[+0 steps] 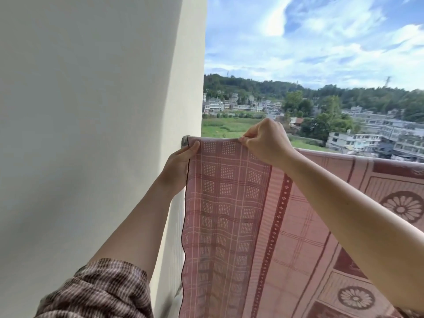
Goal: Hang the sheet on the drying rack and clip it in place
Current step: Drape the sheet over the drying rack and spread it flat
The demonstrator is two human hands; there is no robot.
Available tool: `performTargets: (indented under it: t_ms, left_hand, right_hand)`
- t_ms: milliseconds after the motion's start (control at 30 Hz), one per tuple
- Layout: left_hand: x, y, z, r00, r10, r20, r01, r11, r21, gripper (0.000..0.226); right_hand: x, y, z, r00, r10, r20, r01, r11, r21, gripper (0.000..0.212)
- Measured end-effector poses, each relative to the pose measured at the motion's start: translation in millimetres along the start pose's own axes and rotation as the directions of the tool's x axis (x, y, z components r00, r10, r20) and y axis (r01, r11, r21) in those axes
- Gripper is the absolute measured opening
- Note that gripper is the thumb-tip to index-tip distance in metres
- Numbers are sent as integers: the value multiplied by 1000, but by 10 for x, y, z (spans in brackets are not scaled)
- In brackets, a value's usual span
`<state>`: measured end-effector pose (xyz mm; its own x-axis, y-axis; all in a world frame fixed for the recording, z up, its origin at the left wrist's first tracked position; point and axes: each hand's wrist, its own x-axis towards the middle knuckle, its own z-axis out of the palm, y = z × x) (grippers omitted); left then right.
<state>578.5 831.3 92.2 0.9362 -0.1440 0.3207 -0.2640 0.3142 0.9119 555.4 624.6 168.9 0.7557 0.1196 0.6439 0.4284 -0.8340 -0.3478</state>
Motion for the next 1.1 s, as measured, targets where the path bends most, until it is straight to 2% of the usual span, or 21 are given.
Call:
performTargets:
  t_ms: [67, 200, 300, 367, 467, 567, 633, 700, 767, 800, 867, 933, 1033, 1100]
  left_hand:
    - [53, 22, -8, 999, 17, -37, -18, 999, -32, 47]
    - [62, 69, 7, 973, 118, -199, -118, 993, 11, 22]
    - [54, 93, 2, 933, 169, -317, -174, 985, 12, 19]
    - [50, 71, -8, 911, 175, -374, -200, 979, -29, 16]
    - [46, 5, 0, 887, 174, -428, -210, 977, -40, 13]
    - [39, -69, 25, 845, 185, -502, -218, 976, -7, 12]
    - [27, -144, 120, 779, 247, -576, -188, 969, 161, 18]
    - [-15, -200, 272, 649, 409, -641, -132, 891, 435, 28]
    - [-98, -215, 488, 524, 628, -576, -175, 741, 648, 38]
    - [-153, -230, 634, 494, 716, -493, -211, 648, 732, 43]
    - [-277, -319, 1013, 529, 800, -284, -320, 497, 807, 46]
    - [-389, -490, 1448, 609, 791, -69, -447, 413, 794, 47]
    - [-573, -849, 2135, 693, 695, 192, -560, 352, 750, 43]
    - [-721, -1113, 2650, 719, 640, 272, -599, 372, 709, 40]
  right_hand:
    - [7, -22, -2, 1000, -1, -4, 1, 1000, -1, 25]
    - [29, -58, 31, 1000, -3, -30, 4, 1000, 30, 25]
    - [58, -102, 93, 999, -17, -50, 20, 998, 59, 25]
    - [54, -117, 123, 999, -47, 14, 47, 997, 56, 26]
    - [-4, -89, 113, 990, -87, 107, 89, 996, -12, 29]
    - [-142, -16, 49, 988, -149, 51, 154, 980, -129, 27]
    - [-287, 87, -23, 983, -181, 23, 181, 961, -207, 24]
    - [-458, 232, -121, 979, -202, -25, 189, 947, -259, 23]
    - [-659, 397, -274, 969, -213, -123, 172, 944, -282, 23]
    - [-765, 488, -367, 962, -212, -172, 157, 945, -288, 24]
    - [-1014, 723, -567, 951, -191, -243, 118, 951, -285, 25]
    - [-1311, 993, -775, 945, -149, -290, 71, 962, -263, 27]
    - [-1820, 1425, -1075, 946, -63, -317, -21, 967, -253, 23]
    - [-2193, 1717, -1323, 948, 18, -317, -108, 958, -267, 20]
